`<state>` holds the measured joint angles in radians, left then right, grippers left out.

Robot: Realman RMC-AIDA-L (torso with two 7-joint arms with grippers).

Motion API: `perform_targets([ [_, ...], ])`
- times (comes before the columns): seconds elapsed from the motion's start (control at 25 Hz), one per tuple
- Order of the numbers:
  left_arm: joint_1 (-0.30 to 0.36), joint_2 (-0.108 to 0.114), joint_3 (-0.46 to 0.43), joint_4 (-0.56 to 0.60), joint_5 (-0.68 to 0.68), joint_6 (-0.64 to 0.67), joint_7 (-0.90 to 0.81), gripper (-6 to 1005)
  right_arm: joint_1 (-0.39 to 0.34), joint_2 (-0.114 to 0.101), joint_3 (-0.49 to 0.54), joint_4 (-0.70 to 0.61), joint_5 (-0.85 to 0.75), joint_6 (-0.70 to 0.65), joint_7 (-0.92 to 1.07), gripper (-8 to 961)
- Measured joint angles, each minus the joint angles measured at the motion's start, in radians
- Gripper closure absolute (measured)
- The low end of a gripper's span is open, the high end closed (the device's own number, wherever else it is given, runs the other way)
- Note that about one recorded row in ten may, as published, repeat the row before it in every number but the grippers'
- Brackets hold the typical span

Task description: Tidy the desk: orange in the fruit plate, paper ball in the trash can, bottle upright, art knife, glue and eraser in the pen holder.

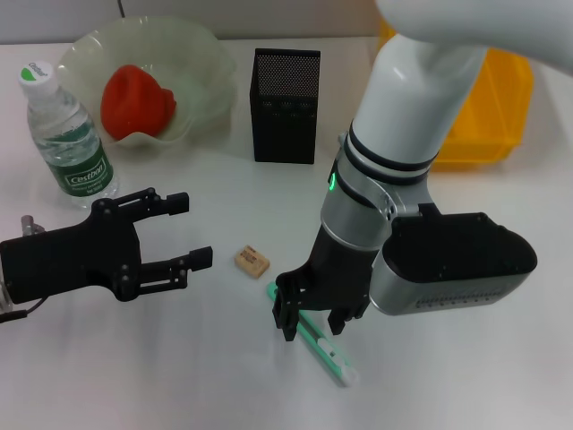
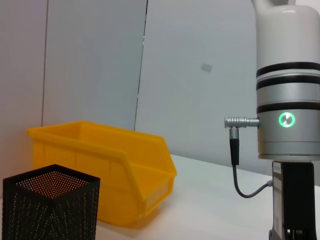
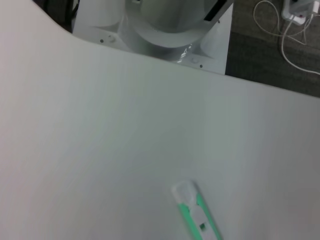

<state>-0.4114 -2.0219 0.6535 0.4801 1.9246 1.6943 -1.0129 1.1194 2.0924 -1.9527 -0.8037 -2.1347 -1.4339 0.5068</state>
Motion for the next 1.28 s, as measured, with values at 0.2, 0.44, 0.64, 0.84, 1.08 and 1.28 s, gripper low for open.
perform_targets([
  [0.2,0.004,0.000,0.000,0.000,0.000,0.002,0.000,198,0.007,0.000,-0.032,-0.001,0.011,0.009,0.000,390],
  [0.44,0.011,-0.005,0.000,-0.001,0.001,0.002,0.002,198,0.009,0.000,-0.044,-0.003,0.015,0.009,0.001,408],
  [0.64,0.013,-0.006,0.000,-0.002,0.001,0.001,0.002,198,0.013,0.000,-0.062,-0.003,0.017,0.009,0.005,443],
  [0.84,0.013,-0.008,0.000,-0.002,0.001,-0.001,0.005,198,0.014,0.000,-0.086,-0.001,0.022,0.016,0.007,491],
  [1.08,0.015,-0.015,0.000,-0.002,0.001,-0.002,0.015,199,0.026,0.000,-0.102,0.006,0.028,0.016,0.011,522],
  [1.28,0.017,-0.019,0.000,-0.002,0.001,-0.002,0.015,199,0.032,0.000,-0.120,0.009,0.040,0.016,0.010,537],
])
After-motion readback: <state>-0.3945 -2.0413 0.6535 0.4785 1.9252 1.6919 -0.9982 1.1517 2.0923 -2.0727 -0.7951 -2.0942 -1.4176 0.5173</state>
